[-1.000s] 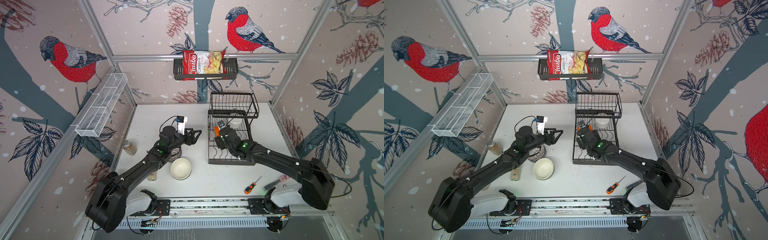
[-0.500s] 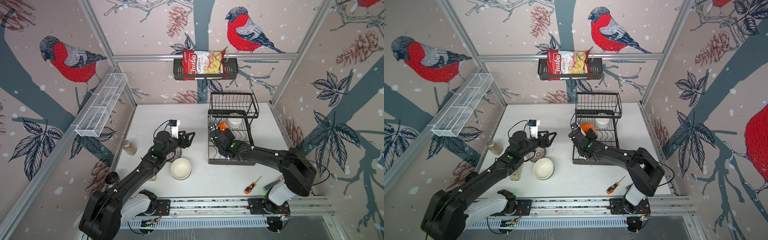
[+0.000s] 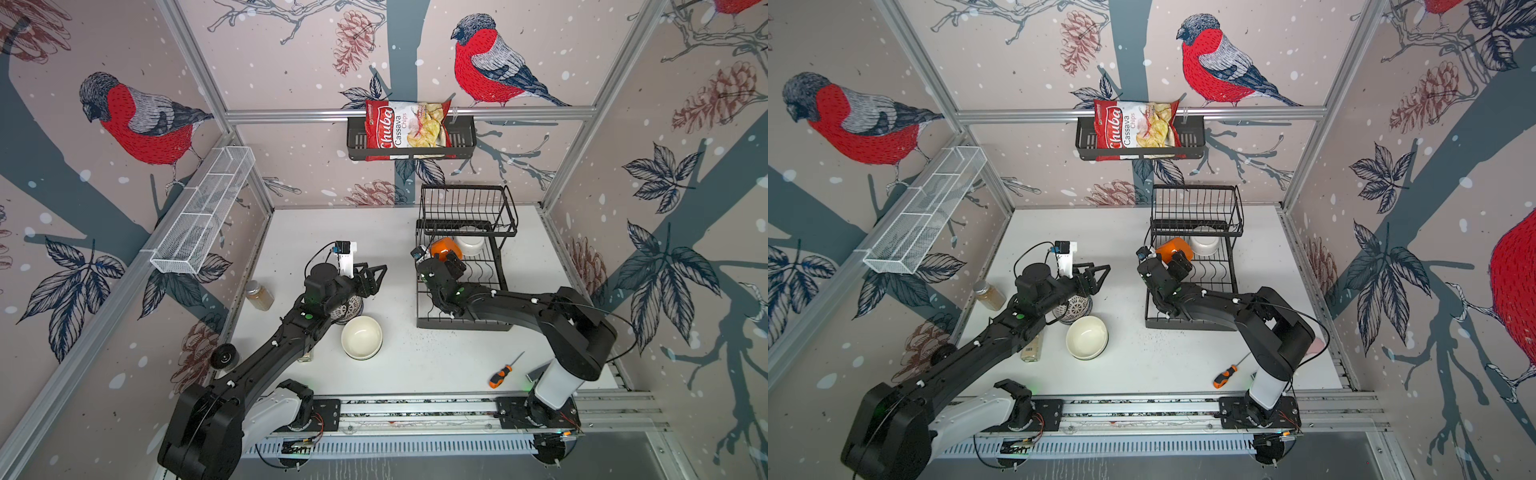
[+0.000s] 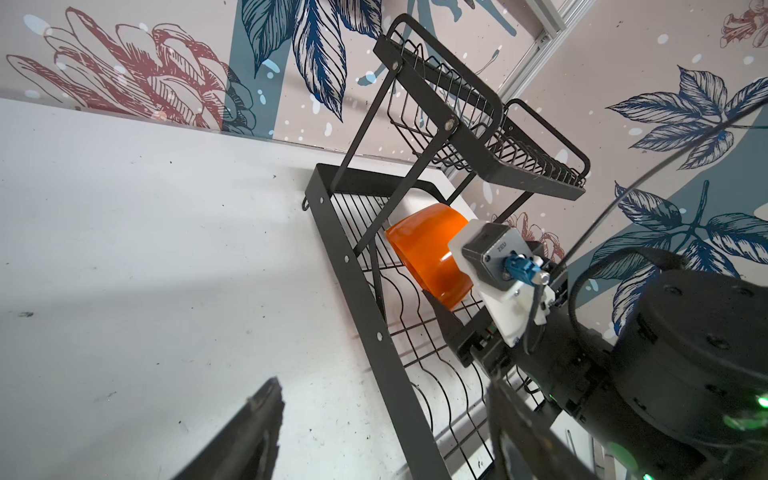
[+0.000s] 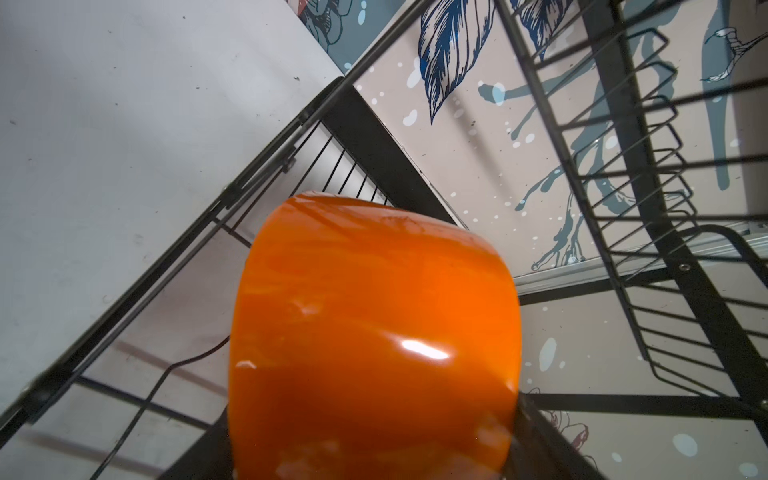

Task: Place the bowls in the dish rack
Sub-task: 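Lower the orange bowl into the rack slots beside the white bowl with the right gripper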

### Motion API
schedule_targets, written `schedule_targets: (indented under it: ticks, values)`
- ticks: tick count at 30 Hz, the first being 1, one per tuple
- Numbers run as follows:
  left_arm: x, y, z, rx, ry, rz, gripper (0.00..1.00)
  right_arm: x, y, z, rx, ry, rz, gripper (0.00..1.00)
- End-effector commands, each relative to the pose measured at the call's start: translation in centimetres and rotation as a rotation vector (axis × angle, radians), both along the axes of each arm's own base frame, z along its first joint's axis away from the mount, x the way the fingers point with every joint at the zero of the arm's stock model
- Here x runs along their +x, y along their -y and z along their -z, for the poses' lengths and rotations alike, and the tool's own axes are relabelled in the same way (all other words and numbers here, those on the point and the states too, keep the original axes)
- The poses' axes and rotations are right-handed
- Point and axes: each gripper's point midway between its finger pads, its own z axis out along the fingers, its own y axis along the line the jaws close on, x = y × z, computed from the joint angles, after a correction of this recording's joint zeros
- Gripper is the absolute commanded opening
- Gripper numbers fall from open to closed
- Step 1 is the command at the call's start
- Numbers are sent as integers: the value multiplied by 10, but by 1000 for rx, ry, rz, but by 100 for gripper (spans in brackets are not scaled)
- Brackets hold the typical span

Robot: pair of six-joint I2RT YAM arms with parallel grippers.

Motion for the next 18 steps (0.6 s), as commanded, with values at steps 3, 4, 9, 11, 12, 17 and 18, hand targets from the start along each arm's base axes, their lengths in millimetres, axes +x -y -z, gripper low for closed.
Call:
schedule_targets:
  ticks: [3, 4, 9, 11, 12, 17, 18]
  values:
    - [0, -1, -3, 1, 15, 0, 76, 16, 1, -10, -22, 70, 6, 71]
    - [0, -1, -2, 2, 13, 0, 76, 19, 3, -10, -24, 77, 9, 71]
    - [2, -1, -2, 9, 12, -2, 76, 26, 6, -10, -40, 108, 9, 71]
    - [3, -1, -2, 10, 11, -4, 76, 29, 7, -8, -46, 113, 7, 71]
    - [3, -1, -1, 11, 9, -3, 76, 30, 6, -7, -48, 117, 5, 70]
    - [4, -1, 0, 12, 4, -7, 77, 36, 6, -4, -37, 142, 0, 71]
    - [4, -1, 1, 14, -1, -6, 76, 38, 7, -2, -44, 148, 1, 71]
